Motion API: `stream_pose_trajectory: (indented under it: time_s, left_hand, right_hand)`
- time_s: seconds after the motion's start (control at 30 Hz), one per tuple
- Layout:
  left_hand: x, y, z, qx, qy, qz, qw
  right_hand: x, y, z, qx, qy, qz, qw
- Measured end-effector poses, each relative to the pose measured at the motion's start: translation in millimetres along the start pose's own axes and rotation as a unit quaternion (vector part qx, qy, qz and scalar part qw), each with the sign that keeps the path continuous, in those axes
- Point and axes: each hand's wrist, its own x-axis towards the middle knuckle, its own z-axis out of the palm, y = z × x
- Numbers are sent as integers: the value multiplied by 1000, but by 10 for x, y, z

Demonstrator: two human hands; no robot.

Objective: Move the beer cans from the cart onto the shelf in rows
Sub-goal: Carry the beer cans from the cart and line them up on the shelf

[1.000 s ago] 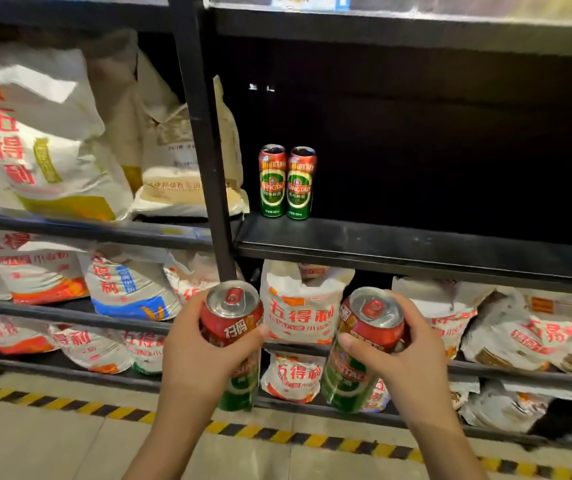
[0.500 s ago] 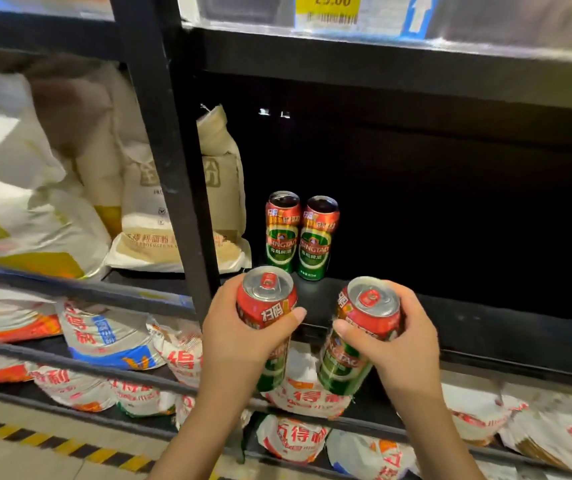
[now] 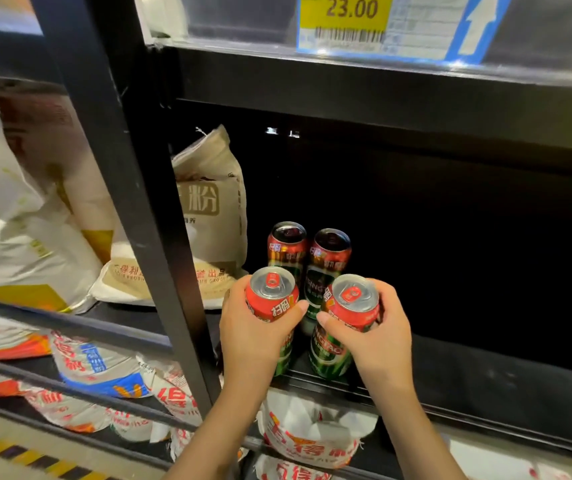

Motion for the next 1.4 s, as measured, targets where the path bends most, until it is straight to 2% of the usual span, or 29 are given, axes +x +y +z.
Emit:
stream_pose_trajectory:
  time_s: [0.27,0.47,0.83,1.03,1.17,1.4]
  left_hand:
    - [206,-102,22,24,14,40,999]
    - [252,-155,15,16,10,29,999]
    - [191,-389,-54,-22,-59,33,997]
    - [-6,-803,-127,62,-95,1,994]
    - [40,-823,-89,66,-89,-2,994]
    - [111,-883,-101,9,-144,11,989]
  right_hand:
    - [87,128,181,-14,20,27,999]
    - [71,174,289,-19,37,26,999]
    - [-115,367,417,25,19,40,999]
    - [-306,659,405,-33,45,94,994]
    - [-294,714,387,-47,45,102,993]
    - [-247,732,319,-33,-16,108,993]
